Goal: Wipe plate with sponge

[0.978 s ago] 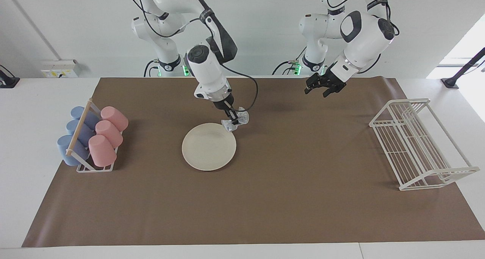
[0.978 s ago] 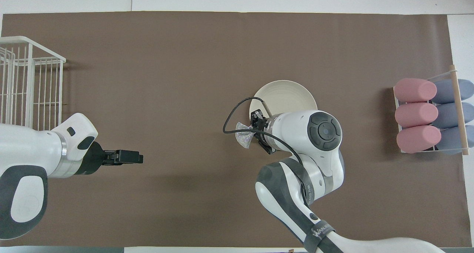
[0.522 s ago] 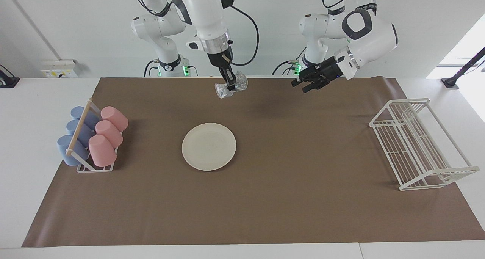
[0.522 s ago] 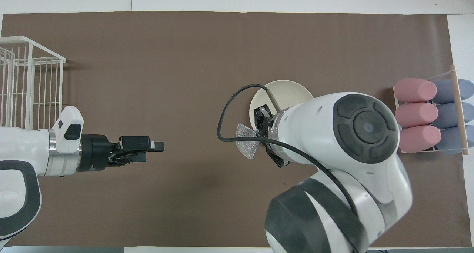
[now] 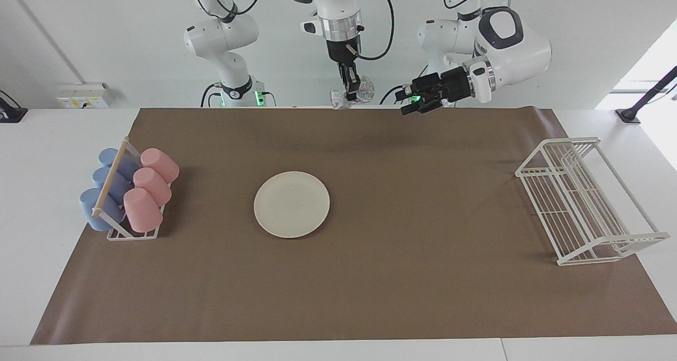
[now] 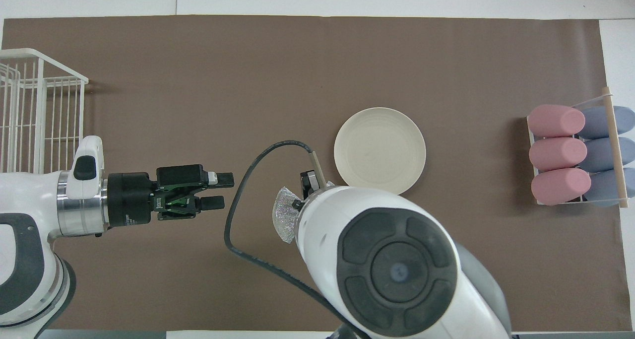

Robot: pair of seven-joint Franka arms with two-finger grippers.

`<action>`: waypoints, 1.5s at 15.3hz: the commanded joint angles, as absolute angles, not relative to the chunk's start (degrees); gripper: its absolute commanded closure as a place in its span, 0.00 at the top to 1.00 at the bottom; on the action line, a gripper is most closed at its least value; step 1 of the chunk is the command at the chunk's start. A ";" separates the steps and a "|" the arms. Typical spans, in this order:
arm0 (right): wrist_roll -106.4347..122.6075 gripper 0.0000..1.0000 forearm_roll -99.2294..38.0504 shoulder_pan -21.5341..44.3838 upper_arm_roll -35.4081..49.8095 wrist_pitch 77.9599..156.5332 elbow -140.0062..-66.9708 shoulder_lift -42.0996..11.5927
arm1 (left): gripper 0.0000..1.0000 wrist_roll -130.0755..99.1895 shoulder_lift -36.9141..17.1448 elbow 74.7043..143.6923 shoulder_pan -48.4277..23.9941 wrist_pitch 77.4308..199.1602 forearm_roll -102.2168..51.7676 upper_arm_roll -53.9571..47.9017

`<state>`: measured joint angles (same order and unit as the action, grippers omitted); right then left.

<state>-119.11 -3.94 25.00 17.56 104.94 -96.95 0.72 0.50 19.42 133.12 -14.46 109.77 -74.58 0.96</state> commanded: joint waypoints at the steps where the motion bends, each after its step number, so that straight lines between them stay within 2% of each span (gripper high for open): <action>1: -119.71 0.00 -2.37 24.43 17.67 105.03 -96.68 0.44 | 0.88 3.32 19.86 132.63 -17.92 109.95 -76.73 1.32; 2: -119.79 0.00 -2.29 24.43 17.67 105.03 -96.68 0.44 | 0.85 5.51 19.69 132.63 -18.10 109.86 -76.73 1.32; 5: -119.79 0.00 -2.20 24.43 17.67 104.85 -96.68 0.44 | 0.91 6.77 19.07 132.63 -20.29 110.73 -76.90 0.62; 10: -119.44 0.00 -1.93 24.43 17.67 104.94 -96.68 0.44 | 0.89 6.68 19.07 133.15 -22.24 112.85 -76.90 0.62; 11: -119.44 0.00 -1.93 24.43 17.67 104.94 -96.68 0.44 | 0.79 6.68 18.99 133.24 -22.24 113.11 -76.90 0.53; 12: -119.44 0.00 -1.85 24.43 17.67 104.94 -96.68 0.44 | 0.55 6.68 19.07 133.24 -22.32 113.12 -76.90 0.53; 13: -119.44 0.00 -1.85 24.43 17.67 104.85 -96.68 0.44 | 0.12 6.24 19.07 133.50 -22.59 113.12 -76.99 0.53; 14: -119.44 0.00 -1.85 24.43 17.67 104.85 -96.68 0.44 | 0.00 5.46 19.07 133.59 -22.59 113.12 -76.99 0.53; 23: -117.26 0.00 -1.85 23.82 17.58 103.98 -96.68 1.05 | 0.00 2.46 19.60 134.12 -22.32 111.80 -76.99 0.62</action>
<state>-118.95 -3.21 24.84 17.25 104.92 -96.94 0.65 3.38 18.90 133.35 -21.54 111.78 -75.89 0.19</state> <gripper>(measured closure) 0.912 0.960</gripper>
